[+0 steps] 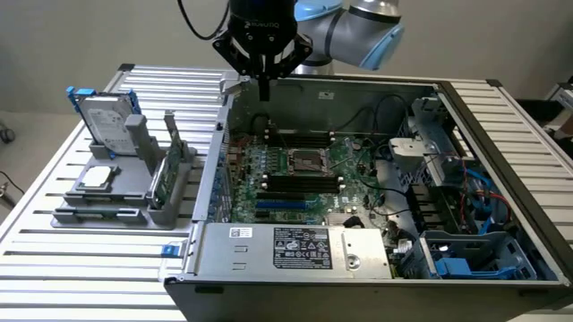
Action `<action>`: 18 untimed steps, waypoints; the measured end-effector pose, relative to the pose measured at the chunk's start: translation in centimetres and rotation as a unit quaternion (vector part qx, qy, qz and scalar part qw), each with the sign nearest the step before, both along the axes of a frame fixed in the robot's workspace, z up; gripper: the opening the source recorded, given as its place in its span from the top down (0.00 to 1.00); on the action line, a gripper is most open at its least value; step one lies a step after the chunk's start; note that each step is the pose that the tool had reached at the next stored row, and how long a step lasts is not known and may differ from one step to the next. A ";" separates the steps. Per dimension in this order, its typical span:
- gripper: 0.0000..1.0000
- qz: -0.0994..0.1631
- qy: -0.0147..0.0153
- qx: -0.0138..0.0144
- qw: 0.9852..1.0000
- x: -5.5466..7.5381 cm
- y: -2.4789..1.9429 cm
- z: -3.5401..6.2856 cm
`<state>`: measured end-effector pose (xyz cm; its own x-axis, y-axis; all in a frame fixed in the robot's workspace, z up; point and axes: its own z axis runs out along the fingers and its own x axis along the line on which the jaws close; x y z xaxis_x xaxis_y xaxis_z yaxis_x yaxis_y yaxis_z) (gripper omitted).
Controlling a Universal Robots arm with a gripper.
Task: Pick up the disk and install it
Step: 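Reach for the disk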
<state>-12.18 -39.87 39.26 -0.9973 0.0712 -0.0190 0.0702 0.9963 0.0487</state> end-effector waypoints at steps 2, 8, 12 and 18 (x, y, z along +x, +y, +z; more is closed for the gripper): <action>0.89 0.000 0.000 0.000 1.000 -0.6 0.01 0.01; 0.89 0.000 0.000 0.000 1.000 -3.3 0.26 0.00; 0.89 0.000 0.000 0.000 1.000 -5.1 0.72 -0.04; 0.89 0.000 0.000 0.000 1.000 -7.9 1.86 -0.29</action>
